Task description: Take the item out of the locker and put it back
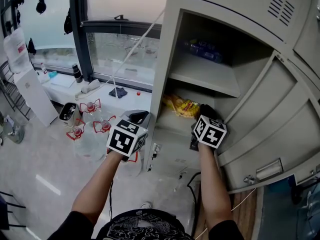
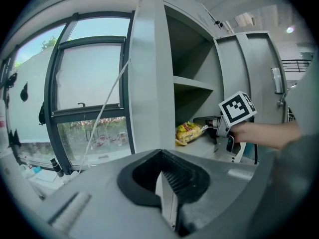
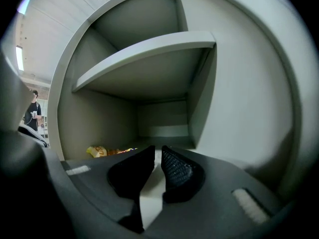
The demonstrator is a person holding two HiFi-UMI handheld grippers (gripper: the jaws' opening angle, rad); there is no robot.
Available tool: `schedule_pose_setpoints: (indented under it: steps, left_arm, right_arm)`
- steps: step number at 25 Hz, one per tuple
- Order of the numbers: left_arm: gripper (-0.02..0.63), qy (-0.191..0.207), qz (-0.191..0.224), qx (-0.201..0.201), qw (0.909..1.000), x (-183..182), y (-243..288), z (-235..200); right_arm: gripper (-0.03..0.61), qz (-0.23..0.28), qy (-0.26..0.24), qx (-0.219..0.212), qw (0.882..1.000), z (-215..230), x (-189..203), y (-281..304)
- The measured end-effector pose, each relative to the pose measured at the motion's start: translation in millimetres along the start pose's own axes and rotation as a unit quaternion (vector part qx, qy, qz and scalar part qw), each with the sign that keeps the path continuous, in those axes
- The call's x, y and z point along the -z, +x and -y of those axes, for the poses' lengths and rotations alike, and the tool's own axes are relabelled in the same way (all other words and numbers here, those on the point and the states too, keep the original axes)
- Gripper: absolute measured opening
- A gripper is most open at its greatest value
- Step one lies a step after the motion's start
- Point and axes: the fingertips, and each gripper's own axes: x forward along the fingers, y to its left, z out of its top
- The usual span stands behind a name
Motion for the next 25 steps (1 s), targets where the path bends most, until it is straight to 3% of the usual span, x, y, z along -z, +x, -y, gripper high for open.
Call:
schedule_pose_setpoints:
  steps: [8,10,12,25]
  left_arm:
    - [0.000,0.001,-0.005,0.003,1.0000,2,-2,3]
    - [0.000,0.001,-0.008,0.004,1.0000,3,-2,3]
    - [0.000,0.002,-0.010,0.007,0.9999,3,-1,5]
    - [0.000,-0.005,-0.001,0.016,0.9999,-4,-2,10]
  right_arm:
    - [0.066,0.014,0.030,-0.010,0.999,-6,-3,-10]
    - [0.123,0.019,0.039,-0.019,0.999,-10,-6,-12]
    - [0.130,0.019,0.042,-0.025,0.999,-12,-7,-13]
    - [0.123,0.012,0.009,-0.045,0.999,-26,-9,-38]
